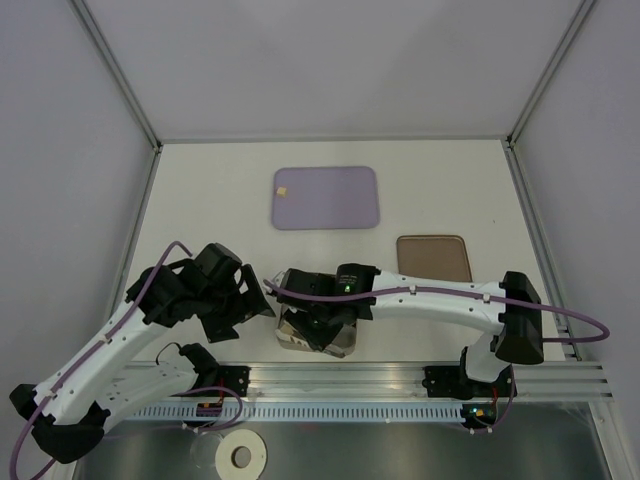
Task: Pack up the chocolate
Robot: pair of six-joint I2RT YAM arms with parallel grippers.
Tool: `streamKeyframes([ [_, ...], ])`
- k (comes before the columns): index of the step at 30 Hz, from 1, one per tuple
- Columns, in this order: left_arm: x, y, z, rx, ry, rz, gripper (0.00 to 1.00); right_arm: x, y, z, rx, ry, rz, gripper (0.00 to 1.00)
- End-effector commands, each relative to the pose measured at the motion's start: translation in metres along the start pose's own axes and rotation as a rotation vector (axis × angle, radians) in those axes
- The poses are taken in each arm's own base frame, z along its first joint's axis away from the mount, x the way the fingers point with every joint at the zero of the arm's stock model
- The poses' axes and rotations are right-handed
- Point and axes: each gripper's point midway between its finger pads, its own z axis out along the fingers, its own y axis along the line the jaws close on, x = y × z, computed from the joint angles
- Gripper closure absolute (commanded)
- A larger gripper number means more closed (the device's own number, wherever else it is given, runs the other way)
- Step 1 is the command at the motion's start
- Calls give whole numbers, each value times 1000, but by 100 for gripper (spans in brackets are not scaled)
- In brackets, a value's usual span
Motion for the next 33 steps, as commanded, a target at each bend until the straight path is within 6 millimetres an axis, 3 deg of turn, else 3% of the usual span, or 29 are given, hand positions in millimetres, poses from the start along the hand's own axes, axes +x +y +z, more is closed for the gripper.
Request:
streamKeyframes([
  [1,16,20,-5,-72,72,-18,1,-17,11,10,-32,-42,28,80],
  [4,17,20,-7,-66,71,-22,0,-19,6,16,2,-38,30,75],
  [10,17,19,-8,-60,72,-25,0,-18,-6,22,71,-37,58,75],
  [17,17,18,-9,-58,73,-23,0,-22,-3,22,58,-53,66,63],
  [26,16,17,-9,-59,71,-25,0,-20,-4,13,54,-57,56,60],
  [28,17,17,-9,-58,73,-25,0,-26,-5,8,65,-86,64,65],
  [33,16,17,-10,-53,69,-31,1,-71,-1,-27,59,-239,91,66],
])
